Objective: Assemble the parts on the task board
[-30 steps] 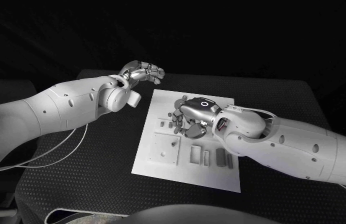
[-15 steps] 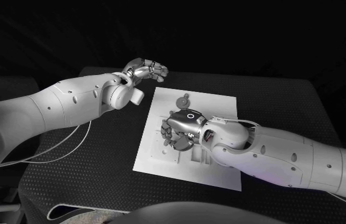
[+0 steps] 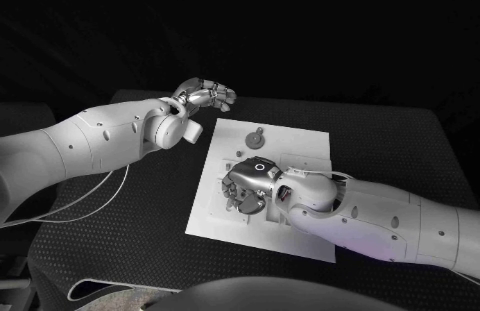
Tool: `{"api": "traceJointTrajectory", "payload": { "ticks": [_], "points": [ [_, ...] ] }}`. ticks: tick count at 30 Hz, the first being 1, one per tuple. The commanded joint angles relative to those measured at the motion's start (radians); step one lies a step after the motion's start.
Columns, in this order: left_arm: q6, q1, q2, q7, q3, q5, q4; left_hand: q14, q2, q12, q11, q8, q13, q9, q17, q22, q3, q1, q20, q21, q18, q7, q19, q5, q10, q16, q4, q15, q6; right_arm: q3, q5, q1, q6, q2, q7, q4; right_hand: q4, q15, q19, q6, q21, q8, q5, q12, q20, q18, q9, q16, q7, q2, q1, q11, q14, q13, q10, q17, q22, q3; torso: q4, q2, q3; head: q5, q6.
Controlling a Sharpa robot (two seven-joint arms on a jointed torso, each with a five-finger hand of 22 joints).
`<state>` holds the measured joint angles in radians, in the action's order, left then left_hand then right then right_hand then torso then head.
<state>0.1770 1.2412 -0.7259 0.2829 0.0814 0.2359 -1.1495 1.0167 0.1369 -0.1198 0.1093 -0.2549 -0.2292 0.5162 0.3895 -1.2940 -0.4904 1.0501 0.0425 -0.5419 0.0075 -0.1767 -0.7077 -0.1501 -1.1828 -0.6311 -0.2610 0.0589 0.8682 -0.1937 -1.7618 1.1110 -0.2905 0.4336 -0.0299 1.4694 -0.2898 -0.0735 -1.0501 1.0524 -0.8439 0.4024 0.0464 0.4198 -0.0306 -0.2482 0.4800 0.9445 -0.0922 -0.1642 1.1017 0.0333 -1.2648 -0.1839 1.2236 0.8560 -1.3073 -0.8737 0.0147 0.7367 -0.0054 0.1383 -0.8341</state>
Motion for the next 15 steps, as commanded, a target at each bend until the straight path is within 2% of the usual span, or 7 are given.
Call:
{"api": "traceJointTrajectory", "payload": {
  "ticks": [1,15],
  "points": [
    [-0.011,0.001,0.003,0.009,-0.001,-0.007,-0.001,0.006,-0.006,0.005,0.004,-0.004,0.002,-0.001,0.002,-0.002,-0.001,-0.005,-0.004,0.004,0.009,0.0,-0.003,0.003,-0.004,0.005,0.006,0.001,-0.006,0.0,-0.028,-0.001,0.011,-0.003,-0.001,0.0,0.002,-0.006,0.001,0.008,-0.004,0.004,0.002,0.0,0.005,-0.014,0.013,0.005,0.0,0.012,0.003,-0.004,0.004,-0.002,0.011,0.001,-0.019,-0.006,0.0021,0.0,0.0011,0.002,0.001],
    [-0.014,0.001,0.006,0.008,-0.001,-0.007,0.0,0.006,-0.007,0.005,0.004,-0.004,0.002,-0.001,0.004,-0.002,-0.001,-0.006,-0.004,0.005,0.009,0.0,-0.003,0.002,-0.004,0.006,0.007,0.001,-0.007,-0.008,-0.032,-0.002,0.028,-0.009,-0.001,-0.002,0.001,-0.006,0.003,0.008,-0.005,0.004,0.002,-0.001,0.005,-0.014,0.015,0.006,0.001,0.012,0.003,-0.004,0.005,-0.003,0.012,0.002,-0.02,-0.005,0.0029,0.0,0.0016,0.005,-0.005]
  ]
}}
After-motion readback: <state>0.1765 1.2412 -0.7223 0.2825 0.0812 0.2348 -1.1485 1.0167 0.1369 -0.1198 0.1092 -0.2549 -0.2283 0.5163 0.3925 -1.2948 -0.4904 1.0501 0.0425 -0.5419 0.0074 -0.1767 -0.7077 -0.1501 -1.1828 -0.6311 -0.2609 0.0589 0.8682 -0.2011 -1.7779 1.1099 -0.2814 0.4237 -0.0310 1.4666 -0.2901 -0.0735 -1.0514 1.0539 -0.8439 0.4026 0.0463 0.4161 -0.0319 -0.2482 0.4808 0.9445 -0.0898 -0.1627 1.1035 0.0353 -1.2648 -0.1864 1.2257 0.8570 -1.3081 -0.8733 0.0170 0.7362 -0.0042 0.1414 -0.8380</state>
